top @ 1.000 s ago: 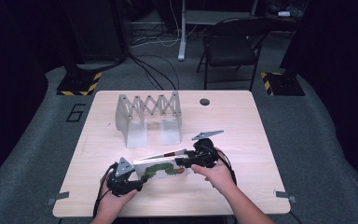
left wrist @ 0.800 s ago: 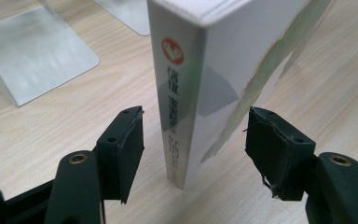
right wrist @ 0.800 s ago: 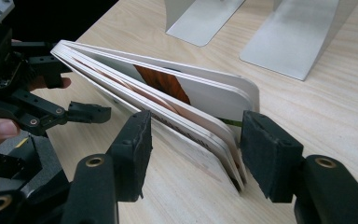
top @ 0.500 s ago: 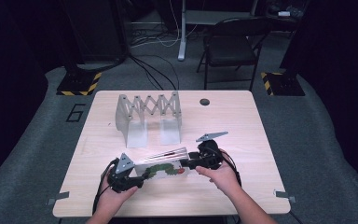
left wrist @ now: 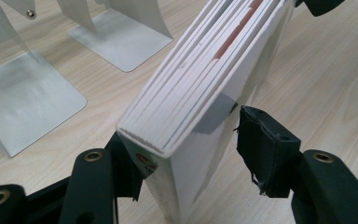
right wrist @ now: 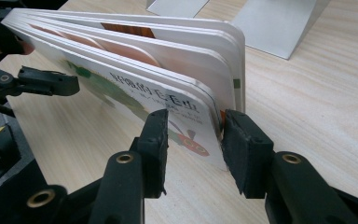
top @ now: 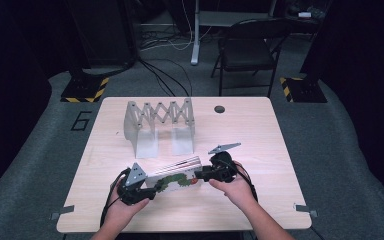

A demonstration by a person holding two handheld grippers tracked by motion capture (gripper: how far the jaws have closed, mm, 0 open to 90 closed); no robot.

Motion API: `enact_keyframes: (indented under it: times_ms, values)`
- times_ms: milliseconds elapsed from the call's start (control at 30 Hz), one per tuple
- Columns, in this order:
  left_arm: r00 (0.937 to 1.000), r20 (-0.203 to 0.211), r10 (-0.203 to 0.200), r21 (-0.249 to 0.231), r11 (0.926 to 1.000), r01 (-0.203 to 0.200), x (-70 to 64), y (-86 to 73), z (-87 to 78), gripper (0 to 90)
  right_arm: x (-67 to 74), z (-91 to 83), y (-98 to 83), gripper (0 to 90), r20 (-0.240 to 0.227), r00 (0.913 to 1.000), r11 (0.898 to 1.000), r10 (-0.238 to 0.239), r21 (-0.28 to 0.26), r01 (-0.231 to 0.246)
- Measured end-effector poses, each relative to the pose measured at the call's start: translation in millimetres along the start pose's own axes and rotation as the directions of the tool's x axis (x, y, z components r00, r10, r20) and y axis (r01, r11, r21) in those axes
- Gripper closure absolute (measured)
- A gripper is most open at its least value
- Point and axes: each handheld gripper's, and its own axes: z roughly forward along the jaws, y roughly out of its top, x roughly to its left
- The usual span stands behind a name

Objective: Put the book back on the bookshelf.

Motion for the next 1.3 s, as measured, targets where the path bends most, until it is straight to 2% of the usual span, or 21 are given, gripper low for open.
enact_keyframes:
  times_ms: [100,233,400,600,700,767,867,1067,1133,1200,1300]
  values:
    - [1.0000,0.002,-0.004,0.002,1.0000,0.004,-0.3,0.3,-0.3,45.4,0.5,1.0,0.7,60.9,0.007,0.9998,1.000,0.017,0.001,-0.017]
    - [0.9991,0.024,-0.035,0.003,0.9994,0.035,0.7,1.2,0.2,46.9,-1.9,2.7,2.1,61.0,0.011,0.9999,1.000,0.008,-0.010,-0.008]
    - [0.9996,0.025,-0.017,0.010,0.9998,0.017,0.6,2.7,2.2,47.0,-3.7,4.3,3.7,60.9,0.007,0.9998,1.000,0.016,-0.014,-0.016]
    - [0.9978,0.055,-0.037,0.004,0.9993,0.037,2.5,5.2,5.7,47.6,-5.5,7.2,5.1,59.8,0.004,0.9997,1.000,0.023,-0.021,-0.023]
    - [0.9977,0.064,-0.022,-0.004,0.9998,0.022,2.2,7.2,8.7,49.9,-7.4,9.7,5.9,59.6,0.005,0.9998,0.999,0.017,-0.031,-0.017]
    - [0.9957,0.085,-0.037,-0.005,0.9993,0.037,2.7,8.5,10.6,49.9,-7.9,10.3,6.2,59.4,0.000,0.9997,0.999,0.023,-0.025,-0.023]
    - [0.9955,0.085,-0.041,-0.018,0.9989,0.043,1.4,8.9,13.7,50.1,-8.6,11.6,6.5,59.2,0.001,0.9997,0.999,0.025,-0.029,-0.025]
    - [0.9944,0.098,-0.040,-0.010,0.9991,0.041,0.5,10.1,15.3,50.2,-8.9,12.3,7.5,58.8,0.001,0.9996,0.999,0.030,-0.020,-0.030]
    - [0.9956,0.091,-0.024,-0.007,0.9997,0.025,-0.1,10.1,16.1,51.5,-10.0,13.7,8.2,58.8,0.000,0.9998,0.999,0.018,-0.031,-0.018]
    - [0.9958,0.090,-0.016,0.001,0.9999,0.016,-1.2,10.2,17.2,52.8,-8.8,13.6,8.5,58.8,0.000,0.9994,0.999,0.034,-0.023,-0.034]
    - [0.9956,0.092,-0.012,0.006,0.9999,0.012,-3.0,10.9,18.4,54.1,-9.3,14.3,9.0,58.8,-0.002,0.9996,0.999,0.028,-0.024,-0.028]
